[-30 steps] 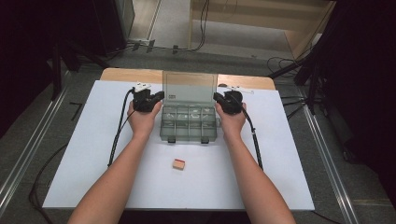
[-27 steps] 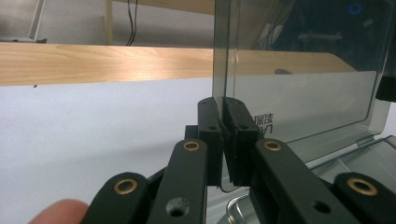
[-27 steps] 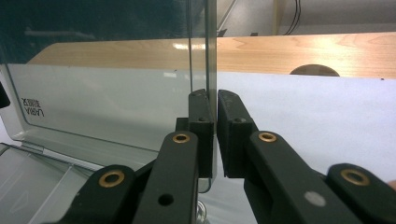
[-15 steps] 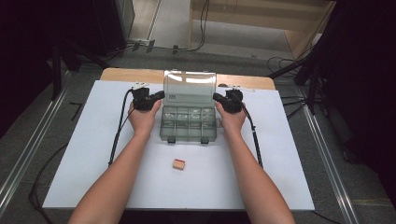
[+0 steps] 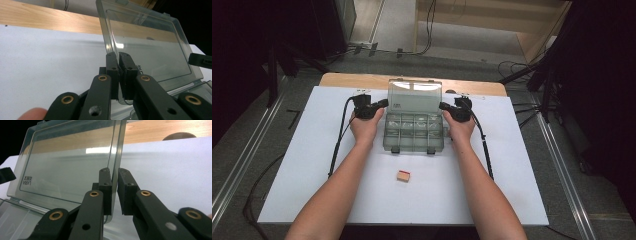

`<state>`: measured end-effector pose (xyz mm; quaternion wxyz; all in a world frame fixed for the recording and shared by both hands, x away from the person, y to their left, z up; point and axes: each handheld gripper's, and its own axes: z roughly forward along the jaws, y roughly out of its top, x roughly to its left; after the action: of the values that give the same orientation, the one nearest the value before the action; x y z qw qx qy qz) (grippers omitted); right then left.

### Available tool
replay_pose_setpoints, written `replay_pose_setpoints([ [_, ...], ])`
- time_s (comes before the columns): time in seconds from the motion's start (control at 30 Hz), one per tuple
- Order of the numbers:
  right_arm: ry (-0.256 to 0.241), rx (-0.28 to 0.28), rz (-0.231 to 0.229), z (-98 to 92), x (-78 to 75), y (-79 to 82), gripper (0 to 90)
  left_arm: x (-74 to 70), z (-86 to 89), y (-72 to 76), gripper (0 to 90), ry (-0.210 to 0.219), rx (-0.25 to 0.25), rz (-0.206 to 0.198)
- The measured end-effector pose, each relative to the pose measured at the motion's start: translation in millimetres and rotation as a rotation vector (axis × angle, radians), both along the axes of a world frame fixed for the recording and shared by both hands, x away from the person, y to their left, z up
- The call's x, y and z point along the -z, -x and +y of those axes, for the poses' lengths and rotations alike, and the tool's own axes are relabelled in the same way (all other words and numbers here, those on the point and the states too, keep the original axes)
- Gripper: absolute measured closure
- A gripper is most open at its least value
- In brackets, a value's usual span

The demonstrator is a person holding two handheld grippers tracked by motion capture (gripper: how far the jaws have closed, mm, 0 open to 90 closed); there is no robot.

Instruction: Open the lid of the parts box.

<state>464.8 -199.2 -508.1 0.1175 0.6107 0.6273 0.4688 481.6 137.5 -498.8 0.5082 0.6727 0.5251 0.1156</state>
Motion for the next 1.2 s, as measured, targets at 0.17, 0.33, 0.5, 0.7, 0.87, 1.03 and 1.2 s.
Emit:
replay_pose_setpoints([
  [0.17, -0.002, -0.003, 0.014, -1.1, 2.8, -1.0, 79.8, 3.2, 0.3, -1.4, 86.0, 0.014, -0.002, 0.018],
  [0.33, -0.006, -0.006, 0.030, -1.5, 3.9, -1.1, 79.4, 5.4, 1.8, -2.1, 86.0, 0.011, 0.012, 0.031],
  [0.5, 0.007, -0.005, 0.031, -1.0, 5.2, -0.9, 79.2, 5.9, 0.8, -1.9, 85.9, 0.006, 0.007, 0.037],
  [0.7, 0.037, -0.003, 0.026, -2.7, 5.4, 0.5, 68.6, 4.2, -0.9, 0.1, 79.0, -0.022, 0.017, 0.023],
  [0.87, 0.023, -0.037, -0.027, -6.7, 2.7, 6.5, 53.9, -2.4, -1.6, 5.4, 66.6, -0.032, 0.023, -0.011],
  [1.03, 0.048, -0.045, -0.091, -6.0, -6.5, 15.8, 41.8, -8.8, -2.0, 13.0, 49.8, -0.054, 0.034, -0.047],
  [1.2, 0.062, -0.069, -0.133, -3.1, -13.8, 26.3, 31.6, -14.1, 0.4, 23.1, 41.4, -0.053, 0.052, -0.084],
])
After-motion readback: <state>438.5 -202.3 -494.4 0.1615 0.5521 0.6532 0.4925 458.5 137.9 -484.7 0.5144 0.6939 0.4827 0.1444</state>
